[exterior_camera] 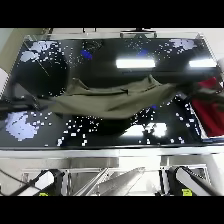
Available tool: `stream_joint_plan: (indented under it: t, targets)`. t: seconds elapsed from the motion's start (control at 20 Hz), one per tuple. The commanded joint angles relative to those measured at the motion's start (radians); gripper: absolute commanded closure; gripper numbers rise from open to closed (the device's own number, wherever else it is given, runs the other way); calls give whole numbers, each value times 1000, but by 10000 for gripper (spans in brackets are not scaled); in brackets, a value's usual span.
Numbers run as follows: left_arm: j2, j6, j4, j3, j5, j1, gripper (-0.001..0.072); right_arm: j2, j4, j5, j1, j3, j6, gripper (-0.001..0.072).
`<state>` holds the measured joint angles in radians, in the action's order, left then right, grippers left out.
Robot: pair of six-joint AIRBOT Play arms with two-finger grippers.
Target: Fold the shirts.
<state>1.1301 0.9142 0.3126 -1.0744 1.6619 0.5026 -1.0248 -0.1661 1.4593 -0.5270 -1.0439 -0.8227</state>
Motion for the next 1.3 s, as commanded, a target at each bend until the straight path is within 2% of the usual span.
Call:
stream_joint_plan:
  t: [0.0, 0.1, 0.25, 0.3, 0.4, 0.55, 0.65, 0.8, 1.0, 1.15, 1.25]
  targets:
    - [-227, -35, -354, -259, 55, 49, 682, 307, 202, -120, -109, -199, 47, 690]
    - [-304, -45, -436, -418, 53, 158, 681, 469, 201, -295, -180, -246, 124, 690]
    - [-390, -49, -443, -576, 46, 418, 681, 635, 142, -557, -260, -260, 214, 690]
    - [-396, -50, -444, -603, 45, 465, 681, 651, 111, -586, -278, -260, 213, 690]
    - [-355, -50, -437, -619, 39, 454, 681, 617, 82, -521, -296, -258, 190, 690]
    - [-243, -38, -325, -549, 40, 290, 681, 447, 113, -263, -277, -246, 116, 690]
    - [-153, -46, -215, -448, 29, 135, 681, 323, 130, -194, -177, -188, 120, 691]
    - [27, -63, -80, -290, -48, -26, 682, 124, 29, -250, 13, -76, 142, 691]
    - [323, -148, -16, -180, -198, -101, 685, -204, -14, -352, 162, -16, 182, 690]
    - [590, -143, -18, -280, -206, -103, 697, -443, 38, -436, 204, -18, 238, 691]
    - [726, -136, -18, -379, -227, -104, 697, -586, 136, -442, 204, -23, 303, 691]
